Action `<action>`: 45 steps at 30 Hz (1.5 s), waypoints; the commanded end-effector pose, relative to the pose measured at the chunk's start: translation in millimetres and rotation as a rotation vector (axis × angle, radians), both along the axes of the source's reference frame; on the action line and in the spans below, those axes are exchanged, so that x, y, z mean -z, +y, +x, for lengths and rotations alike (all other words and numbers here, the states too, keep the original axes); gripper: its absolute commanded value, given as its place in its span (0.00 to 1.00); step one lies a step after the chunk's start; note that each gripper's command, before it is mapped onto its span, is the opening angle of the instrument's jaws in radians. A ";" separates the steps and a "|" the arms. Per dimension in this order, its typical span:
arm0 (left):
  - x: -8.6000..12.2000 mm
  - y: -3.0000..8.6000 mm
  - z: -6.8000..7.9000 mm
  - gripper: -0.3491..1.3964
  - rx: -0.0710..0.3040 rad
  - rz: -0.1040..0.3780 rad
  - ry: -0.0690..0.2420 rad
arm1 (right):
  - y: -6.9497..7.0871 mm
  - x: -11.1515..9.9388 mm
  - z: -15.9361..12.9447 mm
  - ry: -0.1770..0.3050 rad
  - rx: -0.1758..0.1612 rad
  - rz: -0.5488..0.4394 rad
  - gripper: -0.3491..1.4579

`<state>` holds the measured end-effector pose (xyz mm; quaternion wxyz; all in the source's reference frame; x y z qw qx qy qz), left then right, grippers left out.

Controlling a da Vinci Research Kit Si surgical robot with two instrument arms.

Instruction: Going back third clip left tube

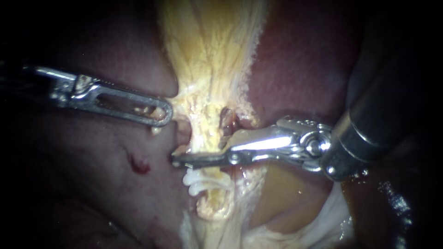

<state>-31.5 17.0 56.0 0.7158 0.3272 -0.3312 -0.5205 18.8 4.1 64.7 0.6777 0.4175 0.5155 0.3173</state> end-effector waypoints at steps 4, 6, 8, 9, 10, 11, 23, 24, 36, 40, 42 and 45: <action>0.0 0.0 0.0 0.00 0.000 0.000 0.001 | -0.1 -0.1 0.0 0.001 0.001 0.000 0.00; 0.0 0.0 0.0 0.00 0.000 0.000 0.001 | -0.3 -0.2 0.1 0.003 0.004 -0.001 0.00; -0.1 0.0 0.0 0.00 0.000 0.000 0.001 | -0.6 -0.3 0.2 0.005 0.007 -0.002 0.17; -0.1 0.0 0.0 0.00 0.000 0.000 0.001 | -0.7 -0.4 0.3 0.007 0.008 -0.015 0.31; -0.1 0.0 0.0 0.00 0.000 0.000 0.001 | -0.8 -0.5 0.4 0.007 0.012 -0.021 0.36; -0.1 0.0 0.0 0.00 0.000 0.000 0.001 | -0.9 -0.6 0.7 0.008 0.003 -0.028 0.41; -0.1 0.0 0.1 0.00 -0.001 0.000 0.000 | -2.0 -3.7 1.7 0.006 -0.038 -0.221 0.47; -0.1 0.0 0.1 0.00 -0.001 0.000 0.000 | -2.1 -4.1 1.4 0.004 -0.039 -0.245 0.47; -0.1 0.0 0.2 0.00 -0.001 0.000 0.000 | -1.7 -4.0 -4.3 0.017 -0.017 -0.385 0.47; -0.1 0.0 0.2 0.00 -0.001 0.000 0.000 | -1.8 -3.2 -6.7 0.037 0.004 -0.439 0.47; -0.1 0.0 0.2 0.00 -0.001 0.000 0.000 | -1.7 -2.8 -7.8 0.045 0.012 -0.465 0.47; -0.1 0.0 0.2 0.00 -0.001 0.000 0.000 | -1.4 -2.1 -9.5 0.052 0.021 -0.505 0.47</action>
